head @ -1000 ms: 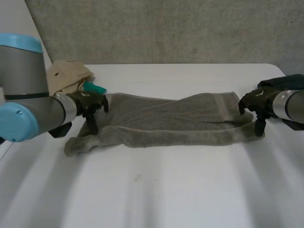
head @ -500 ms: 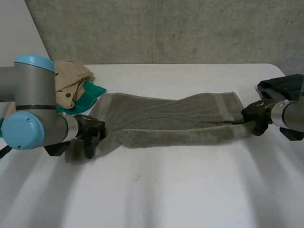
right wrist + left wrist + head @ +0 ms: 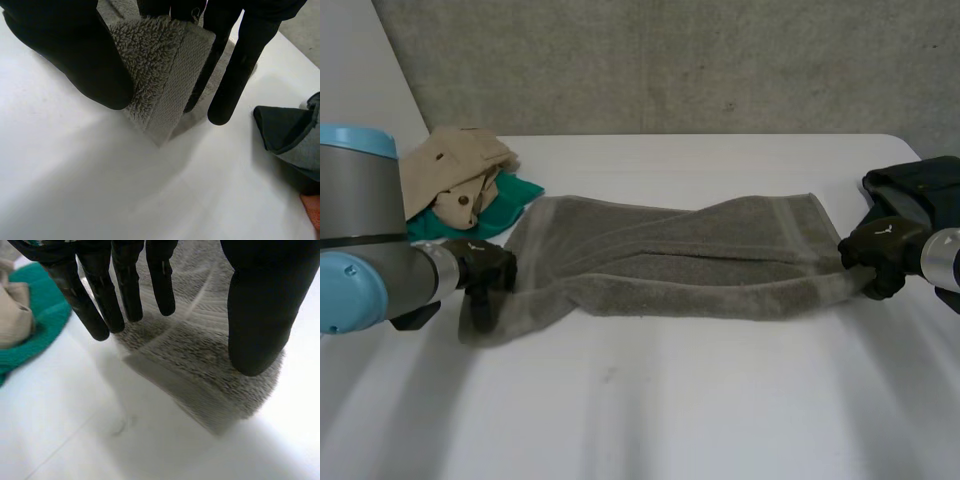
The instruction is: Fold the laundry.
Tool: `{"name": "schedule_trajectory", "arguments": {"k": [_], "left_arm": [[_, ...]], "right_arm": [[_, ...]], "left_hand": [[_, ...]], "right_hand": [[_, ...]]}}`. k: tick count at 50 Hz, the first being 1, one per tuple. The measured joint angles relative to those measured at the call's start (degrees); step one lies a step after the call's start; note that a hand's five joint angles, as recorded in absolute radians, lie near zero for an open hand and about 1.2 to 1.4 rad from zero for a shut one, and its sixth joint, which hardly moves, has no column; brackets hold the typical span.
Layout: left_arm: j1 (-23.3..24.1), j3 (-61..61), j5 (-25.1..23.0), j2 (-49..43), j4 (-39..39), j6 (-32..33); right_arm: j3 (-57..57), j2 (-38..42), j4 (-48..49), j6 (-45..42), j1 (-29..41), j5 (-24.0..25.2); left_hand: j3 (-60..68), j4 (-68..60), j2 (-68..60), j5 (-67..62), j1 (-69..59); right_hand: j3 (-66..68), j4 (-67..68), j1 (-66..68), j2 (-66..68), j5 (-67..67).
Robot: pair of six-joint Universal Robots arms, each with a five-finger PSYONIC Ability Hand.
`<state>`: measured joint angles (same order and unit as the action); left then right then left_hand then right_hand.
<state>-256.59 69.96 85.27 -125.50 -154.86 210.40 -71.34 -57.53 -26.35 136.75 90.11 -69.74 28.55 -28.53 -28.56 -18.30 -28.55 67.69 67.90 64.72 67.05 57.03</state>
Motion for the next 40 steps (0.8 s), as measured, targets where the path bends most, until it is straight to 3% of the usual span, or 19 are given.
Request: {"name": "schedule_trajectory", "arguments": {"k": [10,20,26,30,32,35,40], "left_arm": [[0.99,-1.08,1.25,1.13,-3.02,-5.31],[2.66,-3.19,9.86,-2.81,-2.88,-5.11],[3.31,-3.68,12.3,-4.84,-2.8,-2.83],[3.74,-3.57,12.52,-5.36,-2.7,-2.16],[4.08,-3.32,12.54,-5.18,-2.55,-1.98],[4.33,-2.66,12.6,-3.33,-2.39,-2.34],[3.71,0.27,11.67,3.87,-2.55,-4.04]], "right_arm": [[-1.42,-1.07,2.57,2.53,-1.13,2.2],[-1.07,-1.06,2.8,2.83,-1.35,2.47],[-0.97,-0.85,2.94,2.74,-1.42,2.42],[-0.92,-0.79,3.0,2.76,-1.45,2.41],[-0.82,-0.8,3.04,2.82,-1.53,2.41],[-0.71,-0.98,2.95,2.92,-1.8,2.44],[-0.64,-1.95,2.37,2.64,-2.84,2.44]], "left_hand": [[-1.45,2.01,1.39,1.87,1.16],[-1.45,2.01,1.39,1.87,1.17],[-0.8,1.36,0.81,1.18,0.6],[9.46,-8.52,-9.36,-8.75,-10.39],[33.07,-32.77,-33.36,-32.64,-35.24],[38.99,-39.67,-39.54,-38.24,-37.81],[39.21,-39.82,-39.76,-38.25,-37.81]], "right_hand": [[0.0,0.0,0.0,0.0,0.0],[0.0,0.0,0.0,0.0,0.0],[0.0,0.0,0.0,0.0,0.0],[0.0,0.0,0.0,0.0,0.0],[0.0,0.0,0.0,0.0,0.0],[0.0,0.0,0.0,0.0,0.0],[0.0,0.0,0.0,0.0,0.0]]}}
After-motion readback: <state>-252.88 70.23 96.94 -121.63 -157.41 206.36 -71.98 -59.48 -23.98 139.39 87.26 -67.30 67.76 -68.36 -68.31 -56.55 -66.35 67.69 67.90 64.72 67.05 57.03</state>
